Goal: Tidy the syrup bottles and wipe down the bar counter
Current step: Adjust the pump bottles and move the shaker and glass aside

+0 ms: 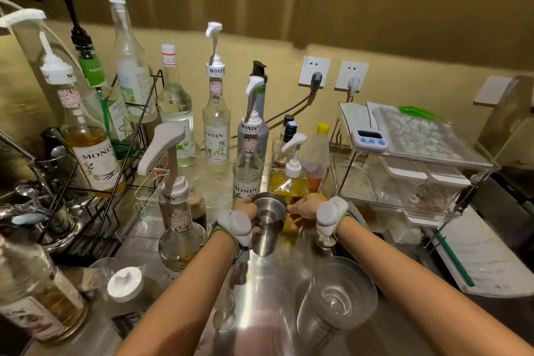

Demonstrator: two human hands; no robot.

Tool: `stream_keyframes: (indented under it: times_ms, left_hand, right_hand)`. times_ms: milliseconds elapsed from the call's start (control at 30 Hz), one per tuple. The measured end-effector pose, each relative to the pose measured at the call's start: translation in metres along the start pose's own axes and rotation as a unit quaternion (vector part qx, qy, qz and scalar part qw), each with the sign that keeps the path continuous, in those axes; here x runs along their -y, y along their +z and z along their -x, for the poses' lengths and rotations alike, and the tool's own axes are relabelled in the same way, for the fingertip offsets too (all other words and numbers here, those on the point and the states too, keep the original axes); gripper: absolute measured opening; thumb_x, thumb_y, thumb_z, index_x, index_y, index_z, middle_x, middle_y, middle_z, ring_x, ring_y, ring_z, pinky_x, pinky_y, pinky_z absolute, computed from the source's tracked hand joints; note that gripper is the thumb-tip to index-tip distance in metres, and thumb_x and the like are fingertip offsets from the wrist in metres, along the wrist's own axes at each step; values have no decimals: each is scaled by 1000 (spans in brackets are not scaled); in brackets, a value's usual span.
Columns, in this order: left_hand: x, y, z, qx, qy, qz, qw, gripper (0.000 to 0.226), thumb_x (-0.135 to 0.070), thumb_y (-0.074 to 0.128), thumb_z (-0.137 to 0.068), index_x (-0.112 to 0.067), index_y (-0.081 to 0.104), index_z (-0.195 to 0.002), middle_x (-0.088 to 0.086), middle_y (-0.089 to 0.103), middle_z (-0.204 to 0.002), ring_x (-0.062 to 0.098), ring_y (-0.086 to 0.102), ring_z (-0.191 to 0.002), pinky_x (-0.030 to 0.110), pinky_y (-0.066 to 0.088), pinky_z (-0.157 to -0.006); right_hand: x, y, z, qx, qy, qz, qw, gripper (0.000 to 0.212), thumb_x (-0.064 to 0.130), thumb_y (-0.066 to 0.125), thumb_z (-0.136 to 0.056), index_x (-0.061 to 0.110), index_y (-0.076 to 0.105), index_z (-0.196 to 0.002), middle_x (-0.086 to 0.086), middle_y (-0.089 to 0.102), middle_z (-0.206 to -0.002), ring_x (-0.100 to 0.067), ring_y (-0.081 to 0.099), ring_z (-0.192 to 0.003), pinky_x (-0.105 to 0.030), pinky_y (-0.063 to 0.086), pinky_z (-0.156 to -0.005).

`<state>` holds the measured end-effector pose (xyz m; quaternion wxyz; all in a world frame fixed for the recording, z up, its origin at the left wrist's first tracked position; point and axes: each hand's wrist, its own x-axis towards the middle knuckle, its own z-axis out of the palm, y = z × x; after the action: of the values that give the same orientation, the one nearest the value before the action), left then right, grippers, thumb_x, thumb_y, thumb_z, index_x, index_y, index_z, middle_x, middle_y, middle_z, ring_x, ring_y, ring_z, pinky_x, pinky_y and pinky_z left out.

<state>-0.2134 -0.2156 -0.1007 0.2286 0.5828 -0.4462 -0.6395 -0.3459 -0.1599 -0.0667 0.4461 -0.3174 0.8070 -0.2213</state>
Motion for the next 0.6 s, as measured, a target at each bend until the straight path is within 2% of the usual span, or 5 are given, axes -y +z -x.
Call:
stream_keyframes:
  times_ms: [67,200,300,433,600]
  left_hand:
    - [0,-2,0,15,1,-14,1000,51,8,32,-94,-7,42,-142,18,50,-133,32,57,-77,29,50,-40]
    - [-2,-5,6,24,29,-114,993,42,-3,43,-95,8,45,-136,26,47,-141,39,48,-129,39,45,-99]
    - [-5,-7,18,35,40,-166,985,45,-9,48,-95,8,45,-136,25,46,-142,37,45,-133,39,40,-106]
    - [-8,-7,39,23,40,-178,983,47,-10,45,-97,7,37,-140,22,42,-145,33,42,-135,37,35,-109]
    - [-2,-13,69,31,47,-174,983,53,-20,45,-98,5,33,-144,22,36,-149,33,38,-138,36,33,-114]
  right_hand:
    - [-2,-1,-2,0,2,-12,1000,18,20,54,-94,4,61,-94,-15,67,-116,-15,56,-47,-25,46,-53]
    - [-5,-5,5,11,10,-31,999,18,25,53,-95,7,53,-94,-10,63,-98,-10,56,-31,-21,47,-42]
    - [-6,-8,16,18,10,-39,999,27,26,51,-96,7,53,-115,-15,63,-118,-17,58,-56,-26,48,-51]
    - [-8,-10,39,5,6,-30,1000,20,27,51,-95,8,50,-100,-15,66,-107,-20,55,-63,-31,45,-61]
    - [-20,-10,74,-26,-26,-41,998,38,18,53,-95,-5,49,-125,-27,52,-135,-15,59,-36,-15,44,-30]
